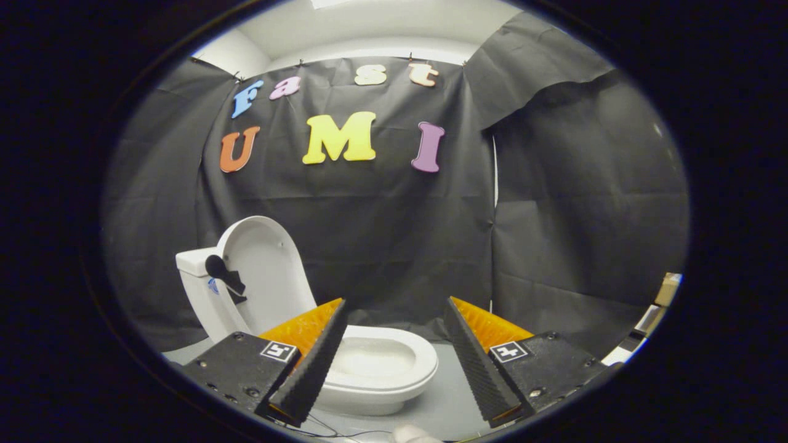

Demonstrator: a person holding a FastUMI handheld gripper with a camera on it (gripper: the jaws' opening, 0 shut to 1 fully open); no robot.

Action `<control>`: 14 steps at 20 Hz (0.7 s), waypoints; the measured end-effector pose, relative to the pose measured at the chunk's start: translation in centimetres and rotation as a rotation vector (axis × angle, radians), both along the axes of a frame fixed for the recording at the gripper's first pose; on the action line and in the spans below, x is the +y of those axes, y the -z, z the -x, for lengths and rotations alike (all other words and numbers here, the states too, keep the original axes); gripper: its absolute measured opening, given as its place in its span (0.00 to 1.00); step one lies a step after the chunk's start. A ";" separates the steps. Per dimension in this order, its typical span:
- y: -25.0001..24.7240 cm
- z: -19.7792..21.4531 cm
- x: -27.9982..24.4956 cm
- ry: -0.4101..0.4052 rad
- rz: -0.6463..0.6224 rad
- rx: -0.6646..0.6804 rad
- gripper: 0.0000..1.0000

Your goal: Open the toilet lid.

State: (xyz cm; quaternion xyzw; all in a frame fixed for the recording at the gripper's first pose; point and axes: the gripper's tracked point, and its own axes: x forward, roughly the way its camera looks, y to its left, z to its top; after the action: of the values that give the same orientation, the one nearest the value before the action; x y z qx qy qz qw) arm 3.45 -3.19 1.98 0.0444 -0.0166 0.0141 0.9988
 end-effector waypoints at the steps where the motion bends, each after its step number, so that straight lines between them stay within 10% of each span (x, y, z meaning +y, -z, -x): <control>1: 0.2 0.2 -0.3 0.010 0.004 0.002 0.99; 14: -0.1 0.2 -0.2 0.013 -0.006 0.025 0.99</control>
State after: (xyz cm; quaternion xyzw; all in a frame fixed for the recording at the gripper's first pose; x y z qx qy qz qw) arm 3.27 -3.43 2.09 0.0473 -0.0043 0.0069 0.9988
